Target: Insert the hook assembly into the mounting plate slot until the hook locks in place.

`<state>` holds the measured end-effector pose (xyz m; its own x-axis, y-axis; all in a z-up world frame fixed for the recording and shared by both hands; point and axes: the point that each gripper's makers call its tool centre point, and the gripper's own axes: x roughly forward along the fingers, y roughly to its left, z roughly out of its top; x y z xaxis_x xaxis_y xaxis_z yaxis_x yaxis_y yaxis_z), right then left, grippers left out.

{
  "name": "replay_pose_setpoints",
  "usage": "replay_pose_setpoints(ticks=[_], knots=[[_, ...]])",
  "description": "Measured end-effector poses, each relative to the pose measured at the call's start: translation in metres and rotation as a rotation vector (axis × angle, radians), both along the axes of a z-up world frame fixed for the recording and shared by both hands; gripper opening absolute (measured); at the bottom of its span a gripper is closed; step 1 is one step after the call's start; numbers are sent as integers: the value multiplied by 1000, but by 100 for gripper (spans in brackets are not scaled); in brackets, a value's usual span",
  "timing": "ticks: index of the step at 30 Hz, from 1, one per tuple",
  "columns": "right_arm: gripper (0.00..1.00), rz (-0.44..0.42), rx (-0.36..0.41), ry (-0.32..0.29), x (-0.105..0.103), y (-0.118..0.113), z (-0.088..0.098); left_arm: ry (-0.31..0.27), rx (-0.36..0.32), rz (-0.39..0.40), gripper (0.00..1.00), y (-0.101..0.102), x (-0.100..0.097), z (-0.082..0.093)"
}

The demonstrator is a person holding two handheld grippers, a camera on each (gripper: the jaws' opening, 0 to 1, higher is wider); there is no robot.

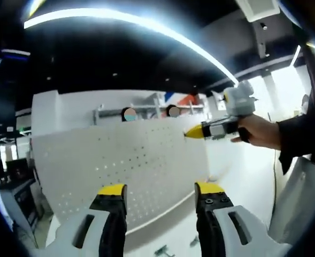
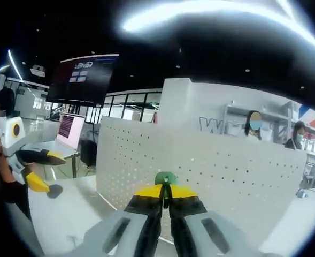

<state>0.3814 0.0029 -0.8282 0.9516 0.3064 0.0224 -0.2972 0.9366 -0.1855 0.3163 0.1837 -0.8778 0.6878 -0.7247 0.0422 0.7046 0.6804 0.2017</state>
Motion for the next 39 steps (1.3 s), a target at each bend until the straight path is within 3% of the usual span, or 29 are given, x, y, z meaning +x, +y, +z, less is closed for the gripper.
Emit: replay_pose_setpoints(ticks=[17, 39], knots=[[1, -115, -27, -69, 52, -21, 25, 26, -22, -10, 51, 2, 1, -9], [1, -203, -18, -93, 97, -53, 37, 53, -21, 4, 49, 6, 4, -21]])
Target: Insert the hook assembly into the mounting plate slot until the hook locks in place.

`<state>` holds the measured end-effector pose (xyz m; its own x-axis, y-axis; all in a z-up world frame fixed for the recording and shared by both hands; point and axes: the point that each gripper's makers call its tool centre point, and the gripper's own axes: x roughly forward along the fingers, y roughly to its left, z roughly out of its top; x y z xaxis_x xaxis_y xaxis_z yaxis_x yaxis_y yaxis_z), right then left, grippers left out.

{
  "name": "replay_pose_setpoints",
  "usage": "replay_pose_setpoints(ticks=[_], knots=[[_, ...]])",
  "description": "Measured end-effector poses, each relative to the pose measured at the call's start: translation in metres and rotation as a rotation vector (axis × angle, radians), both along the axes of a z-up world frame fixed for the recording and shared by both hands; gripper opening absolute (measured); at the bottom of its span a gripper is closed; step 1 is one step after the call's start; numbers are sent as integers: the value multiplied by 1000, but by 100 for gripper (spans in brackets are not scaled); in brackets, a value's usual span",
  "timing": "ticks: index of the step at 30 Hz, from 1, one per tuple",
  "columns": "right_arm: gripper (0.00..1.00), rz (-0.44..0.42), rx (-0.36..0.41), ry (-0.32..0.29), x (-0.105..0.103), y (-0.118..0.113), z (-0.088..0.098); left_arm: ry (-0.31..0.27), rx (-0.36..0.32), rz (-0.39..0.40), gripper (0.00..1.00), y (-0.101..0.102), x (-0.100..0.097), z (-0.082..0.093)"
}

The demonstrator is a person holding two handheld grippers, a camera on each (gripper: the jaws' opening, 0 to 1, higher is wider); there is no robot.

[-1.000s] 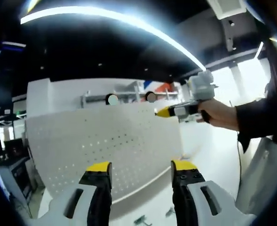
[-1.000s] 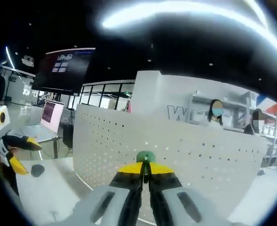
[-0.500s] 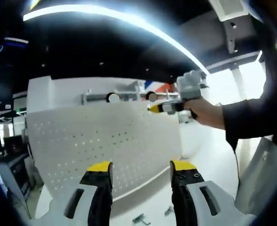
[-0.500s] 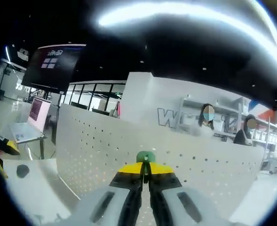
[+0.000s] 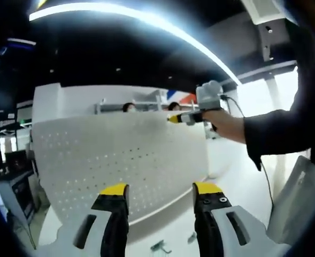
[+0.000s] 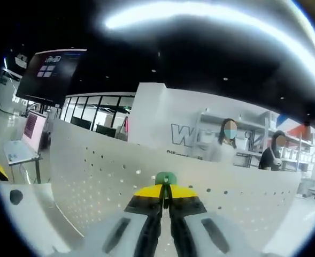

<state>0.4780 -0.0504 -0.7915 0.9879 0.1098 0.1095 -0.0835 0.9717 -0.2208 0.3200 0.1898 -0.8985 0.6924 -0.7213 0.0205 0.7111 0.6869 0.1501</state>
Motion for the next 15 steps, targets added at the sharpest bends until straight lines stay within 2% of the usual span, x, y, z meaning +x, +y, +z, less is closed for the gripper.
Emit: replay_pose_setpoints(ticks=[15], knots=[[1, -18, 9, 4, 9, -1, -4, 14, -14, -18, 46, -2, 0, -2]])
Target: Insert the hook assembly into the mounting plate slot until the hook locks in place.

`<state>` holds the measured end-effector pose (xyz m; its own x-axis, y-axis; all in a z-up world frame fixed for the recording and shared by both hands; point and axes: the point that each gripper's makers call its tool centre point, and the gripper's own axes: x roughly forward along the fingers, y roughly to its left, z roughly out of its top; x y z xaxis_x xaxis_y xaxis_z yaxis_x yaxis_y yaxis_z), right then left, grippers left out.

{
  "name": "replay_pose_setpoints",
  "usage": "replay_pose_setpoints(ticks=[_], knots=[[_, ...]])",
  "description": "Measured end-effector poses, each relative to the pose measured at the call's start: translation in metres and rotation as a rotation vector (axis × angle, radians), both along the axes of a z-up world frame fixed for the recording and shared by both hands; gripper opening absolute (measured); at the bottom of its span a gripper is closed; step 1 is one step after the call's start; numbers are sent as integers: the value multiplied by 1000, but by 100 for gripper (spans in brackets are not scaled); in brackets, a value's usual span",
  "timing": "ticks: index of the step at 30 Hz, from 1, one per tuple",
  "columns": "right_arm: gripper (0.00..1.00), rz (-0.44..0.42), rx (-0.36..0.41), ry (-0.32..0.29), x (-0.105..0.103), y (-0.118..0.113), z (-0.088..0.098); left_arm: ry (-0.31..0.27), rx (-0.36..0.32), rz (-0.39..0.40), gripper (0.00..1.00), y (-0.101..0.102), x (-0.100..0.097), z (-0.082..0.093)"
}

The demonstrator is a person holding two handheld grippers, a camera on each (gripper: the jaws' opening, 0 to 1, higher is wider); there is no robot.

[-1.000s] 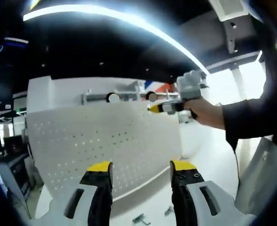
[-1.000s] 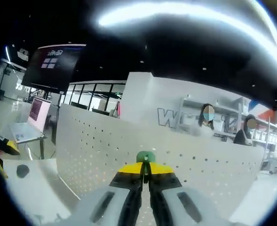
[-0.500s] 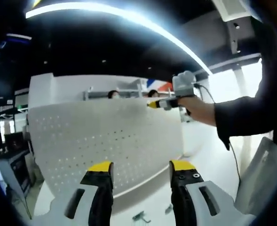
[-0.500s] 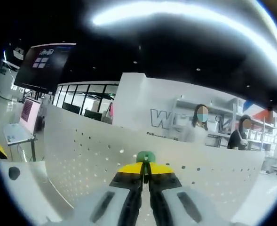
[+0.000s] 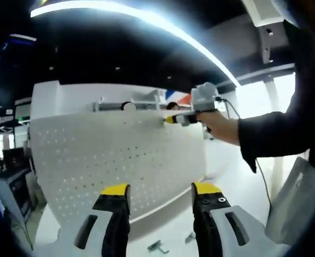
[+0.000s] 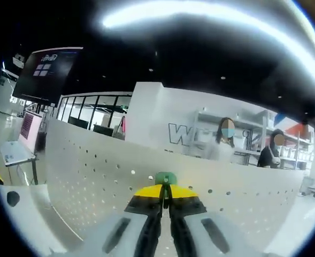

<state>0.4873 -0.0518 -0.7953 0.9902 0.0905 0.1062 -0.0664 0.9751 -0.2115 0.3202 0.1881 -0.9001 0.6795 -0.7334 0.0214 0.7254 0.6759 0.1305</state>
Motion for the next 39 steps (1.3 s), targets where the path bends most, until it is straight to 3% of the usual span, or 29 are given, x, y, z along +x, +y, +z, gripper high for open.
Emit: replay_pose_setpoints(ticks=[39], knots=[[1, -48, 29, 3, 5, -3, -9, 12, -19, -7, 44, 2, 2, 0]])
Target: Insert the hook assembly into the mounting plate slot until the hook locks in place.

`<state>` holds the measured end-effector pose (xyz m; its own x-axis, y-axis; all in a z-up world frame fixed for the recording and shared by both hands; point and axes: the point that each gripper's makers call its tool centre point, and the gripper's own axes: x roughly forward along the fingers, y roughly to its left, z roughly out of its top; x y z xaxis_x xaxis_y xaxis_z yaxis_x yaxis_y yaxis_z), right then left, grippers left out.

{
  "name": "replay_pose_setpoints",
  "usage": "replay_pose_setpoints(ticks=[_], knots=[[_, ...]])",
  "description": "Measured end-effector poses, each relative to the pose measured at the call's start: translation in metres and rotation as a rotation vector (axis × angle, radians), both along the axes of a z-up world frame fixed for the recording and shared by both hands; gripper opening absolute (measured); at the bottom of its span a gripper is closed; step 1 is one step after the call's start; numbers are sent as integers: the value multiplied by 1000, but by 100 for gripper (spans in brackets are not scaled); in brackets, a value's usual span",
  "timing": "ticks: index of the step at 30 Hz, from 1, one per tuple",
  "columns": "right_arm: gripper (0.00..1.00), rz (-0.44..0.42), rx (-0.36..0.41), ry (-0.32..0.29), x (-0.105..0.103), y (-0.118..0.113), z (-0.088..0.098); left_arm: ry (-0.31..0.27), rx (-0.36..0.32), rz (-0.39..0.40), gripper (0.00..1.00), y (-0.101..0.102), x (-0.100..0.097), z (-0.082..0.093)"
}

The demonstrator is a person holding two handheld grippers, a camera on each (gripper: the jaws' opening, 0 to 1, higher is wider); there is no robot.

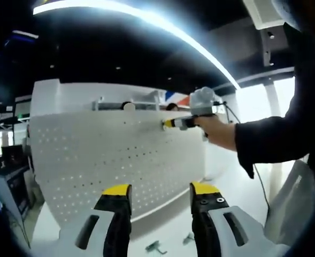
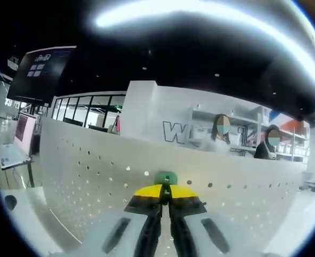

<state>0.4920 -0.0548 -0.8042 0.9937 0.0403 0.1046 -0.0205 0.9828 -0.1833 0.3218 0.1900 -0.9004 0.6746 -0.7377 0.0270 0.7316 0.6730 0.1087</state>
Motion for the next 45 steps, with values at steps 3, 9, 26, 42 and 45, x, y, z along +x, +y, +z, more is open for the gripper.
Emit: replay_pose_setpoints(ticks=[3, 9, 26, 42, 45], knots=[[1, -3, 1, -3, 0, 0, 0, -1, -1, 0, 44, 0, 0, 0], [1, -16, -20, -5, 0, 1, 0, -3, 0, 3, 44, 0, 0, 1], [3, -49, -120, 5, 2, 3, -3, 4, 2, 6, 43, 0, 1, -1], [10, -49, -99, 33, -8, -4, -11, 1, 8, 16, 43, 2, 0, 0], [14, -50, -97, 29, -10, -4, -10, 0, 9, 18, 43, 2, 0, 0]])
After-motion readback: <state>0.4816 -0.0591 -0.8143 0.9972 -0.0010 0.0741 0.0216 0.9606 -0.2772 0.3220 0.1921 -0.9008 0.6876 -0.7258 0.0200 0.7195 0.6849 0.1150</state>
